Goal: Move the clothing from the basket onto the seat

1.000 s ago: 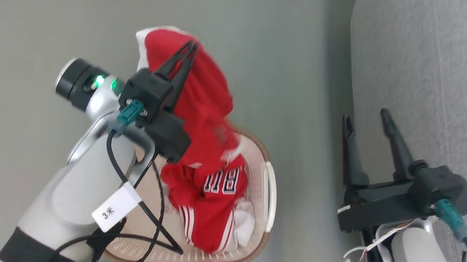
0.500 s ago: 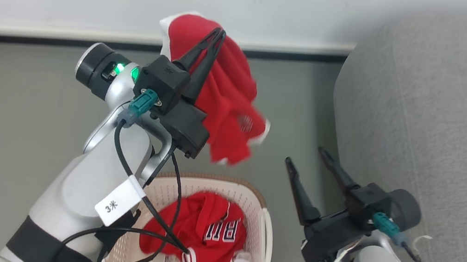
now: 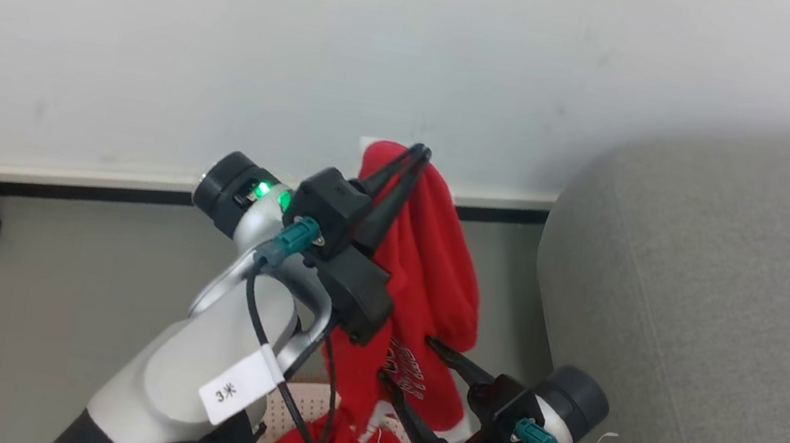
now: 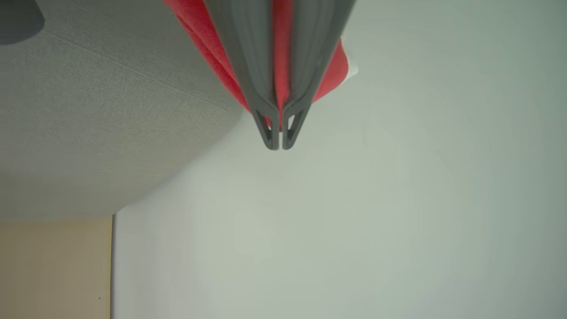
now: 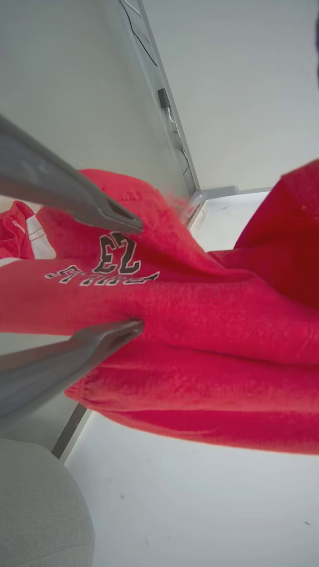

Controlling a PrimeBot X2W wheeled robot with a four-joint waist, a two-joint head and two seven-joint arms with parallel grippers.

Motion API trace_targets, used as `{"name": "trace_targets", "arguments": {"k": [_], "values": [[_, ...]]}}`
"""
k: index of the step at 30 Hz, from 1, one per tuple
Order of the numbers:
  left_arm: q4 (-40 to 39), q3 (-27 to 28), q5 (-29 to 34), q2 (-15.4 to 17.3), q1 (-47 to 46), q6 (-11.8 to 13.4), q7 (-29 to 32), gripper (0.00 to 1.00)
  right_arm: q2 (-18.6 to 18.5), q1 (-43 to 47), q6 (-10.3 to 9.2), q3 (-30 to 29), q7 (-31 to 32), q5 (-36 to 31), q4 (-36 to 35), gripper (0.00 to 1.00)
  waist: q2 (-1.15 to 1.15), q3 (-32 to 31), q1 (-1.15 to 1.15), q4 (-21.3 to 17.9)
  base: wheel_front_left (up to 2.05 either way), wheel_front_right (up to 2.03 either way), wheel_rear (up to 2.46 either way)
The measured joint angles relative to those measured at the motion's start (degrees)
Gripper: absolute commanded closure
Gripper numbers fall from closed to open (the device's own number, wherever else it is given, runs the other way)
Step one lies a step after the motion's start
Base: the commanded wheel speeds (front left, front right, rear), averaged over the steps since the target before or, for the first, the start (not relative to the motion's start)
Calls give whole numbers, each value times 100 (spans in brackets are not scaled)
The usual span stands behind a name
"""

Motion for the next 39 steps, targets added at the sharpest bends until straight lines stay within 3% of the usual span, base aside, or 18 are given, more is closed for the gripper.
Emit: {"name": "trace_targets", "arguments": {"k": [17,18,19,20,21,27,34,35,36,37,39], "values": [[-759,-530,-450,9,266,298,361,100,12,-538,4,249,0,383,849,0,1,-583,1,385,0,0,0],[-770,-556,-463,10,267,315,366,100,21,-583,4,282,0,393,911,9,1,-586,1,393,0,0,0],[-778,-575,-494,9,268,336,388,100,33,-617,4,314,0,415,965,60,1,-587,1,399,0,0,0],[-778,-580,-547,8,268,339,416,100,42,-637,4,343,1,438,1003,83,1,-587,1,404,0,0,0],[-772,-577,-597,9,270,349,428,100,51,-655,4,366,0,480,1032,100,1,-585,1,408,0,0,0],[-612,-390,-651,41,444,453,509,100,76,-700,4,438,0,703,1032,100,1,-586,1,383,0,0,0],[-445,-94,-758,328,681,602,525,100,-99,-714,4,266,1,979,884,100,1,-597,1,208,0,0,0],[-433,-53,-772,349,721,636,513,51,-179,-716,5,208,1,1002,847,100,1,-598,1,176,0,0,0],[-424,-21,-790,369,756,649,500,12,-261,-720,5,147,1,1035,815,100,1,-599,1,140,0,0,0],[-425,11,-792,390,792,653,495,0,-341,-727,5,92,0,1048,791,100,1,-600,1,103,0,0,0],[-432,59,-809,403,862,691,433,0,-483,-742,5,-23,1,1067,740,100,1,-599,1,21,0,0,0]]}}
